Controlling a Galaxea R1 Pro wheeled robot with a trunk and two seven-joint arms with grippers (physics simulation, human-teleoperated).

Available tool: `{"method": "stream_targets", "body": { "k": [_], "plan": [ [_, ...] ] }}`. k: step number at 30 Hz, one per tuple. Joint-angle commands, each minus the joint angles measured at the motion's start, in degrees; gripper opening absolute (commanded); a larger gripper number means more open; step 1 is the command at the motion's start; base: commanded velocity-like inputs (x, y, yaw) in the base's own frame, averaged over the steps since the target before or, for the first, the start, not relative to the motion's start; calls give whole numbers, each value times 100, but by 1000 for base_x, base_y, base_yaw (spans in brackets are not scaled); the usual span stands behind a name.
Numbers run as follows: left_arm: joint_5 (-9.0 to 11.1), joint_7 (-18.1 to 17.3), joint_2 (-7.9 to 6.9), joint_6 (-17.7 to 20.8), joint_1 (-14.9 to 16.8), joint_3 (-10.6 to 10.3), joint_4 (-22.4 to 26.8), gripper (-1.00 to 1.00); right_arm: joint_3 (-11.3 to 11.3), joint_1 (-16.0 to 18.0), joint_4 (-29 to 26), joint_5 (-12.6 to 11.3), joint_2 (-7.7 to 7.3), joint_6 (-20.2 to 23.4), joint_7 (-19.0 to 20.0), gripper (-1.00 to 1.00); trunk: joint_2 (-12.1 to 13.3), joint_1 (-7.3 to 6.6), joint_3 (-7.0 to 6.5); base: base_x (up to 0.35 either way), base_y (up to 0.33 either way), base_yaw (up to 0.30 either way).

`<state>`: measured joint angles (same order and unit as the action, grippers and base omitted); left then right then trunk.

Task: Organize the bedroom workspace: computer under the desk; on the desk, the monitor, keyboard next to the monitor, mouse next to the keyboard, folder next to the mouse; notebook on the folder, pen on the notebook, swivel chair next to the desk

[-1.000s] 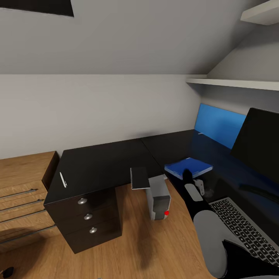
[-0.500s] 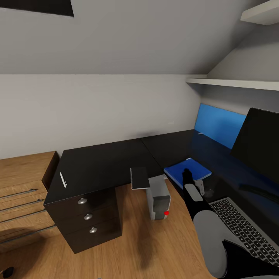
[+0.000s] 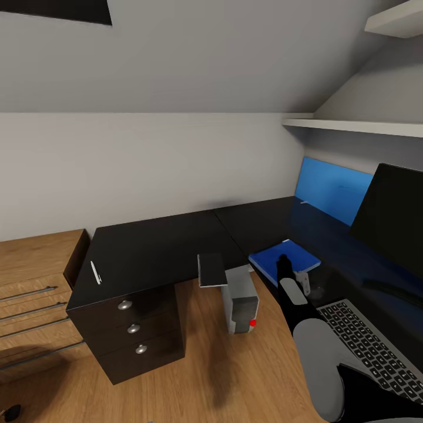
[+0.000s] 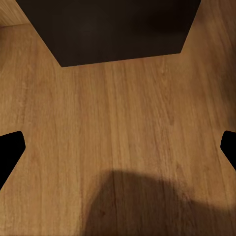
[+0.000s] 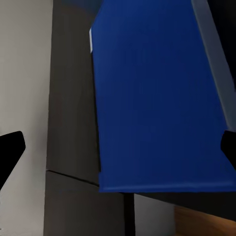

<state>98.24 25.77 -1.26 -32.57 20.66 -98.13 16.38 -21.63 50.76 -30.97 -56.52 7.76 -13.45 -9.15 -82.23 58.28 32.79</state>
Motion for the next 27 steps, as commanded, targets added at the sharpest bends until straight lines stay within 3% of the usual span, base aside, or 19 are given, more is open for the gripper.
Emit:
{"method": "stream_targets", "body": {
  "k": [1,10,18,20,27],
  "plan": [
    [19,51,-8,-21,8,-48,23,100,-8,2,-9,-57,5,-23,35,100,-3,0,6,0,0,0],
    [19,51,-8,-21,8,-48,23,100,-8,-4,-68,-48,4,-33,356,100,-3,0,6,0,0,0],
    [19,51,-6,-13,8,-48,23,100,31,-369,-831,-57,36,-30,821,100,-3,0,6,0,0,0],
    [19,51,-6,-13,8,-48,23,100,94,-485,-989,-59,39,-28,907,100,-3,0,6,0,0,0],
    [19,46,-6,-6,8,-48,23,100,713,-1003,-1823,-77,49,-4,1055,100,-3,0,6,0,0,0]
  ]
}}
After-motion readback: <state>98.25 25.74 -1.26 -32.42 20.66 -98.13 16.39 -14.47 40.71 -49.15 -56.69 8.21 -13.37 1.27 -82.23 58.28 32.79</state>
